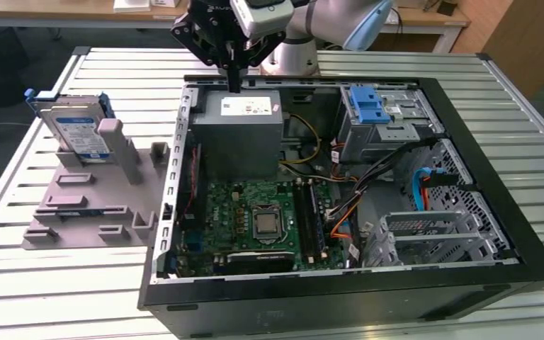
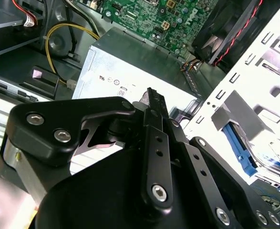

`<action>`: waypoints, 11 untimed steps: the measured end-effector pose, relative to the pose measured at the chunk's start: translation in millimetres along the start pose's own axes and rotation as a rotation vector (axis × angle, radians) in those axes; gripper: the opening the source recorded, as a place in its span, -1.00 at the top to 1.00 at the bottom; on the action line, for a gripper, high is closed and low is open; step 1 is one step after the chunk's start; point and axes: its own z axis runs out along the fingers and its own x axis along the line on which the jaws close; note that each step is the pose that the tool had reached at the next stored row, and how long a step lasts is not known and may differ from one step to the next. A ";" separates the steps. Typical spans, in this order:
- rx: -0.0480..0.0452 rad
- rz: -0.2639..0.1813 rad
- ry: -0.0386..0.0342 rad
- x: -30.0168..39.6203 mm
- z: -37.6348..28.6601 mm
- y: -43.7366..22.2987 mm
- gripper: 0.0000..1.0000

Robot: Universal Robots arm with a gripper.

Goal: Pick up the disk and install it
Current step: 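Reach for the disk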

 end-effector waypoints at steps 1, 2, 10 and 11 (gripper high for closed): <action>-0.0001 0.000 -0.0001 0.3 0.0 0.0 0.79; 0.0000 0.000 0.0000 0.5 0.0 0.0 0.79; 0.0000 0.000 -0.0001 1.8 0.0 -0.1 0.79; 0.0000 0.000 -0.0001 2.0 0.0 -0.1 0.79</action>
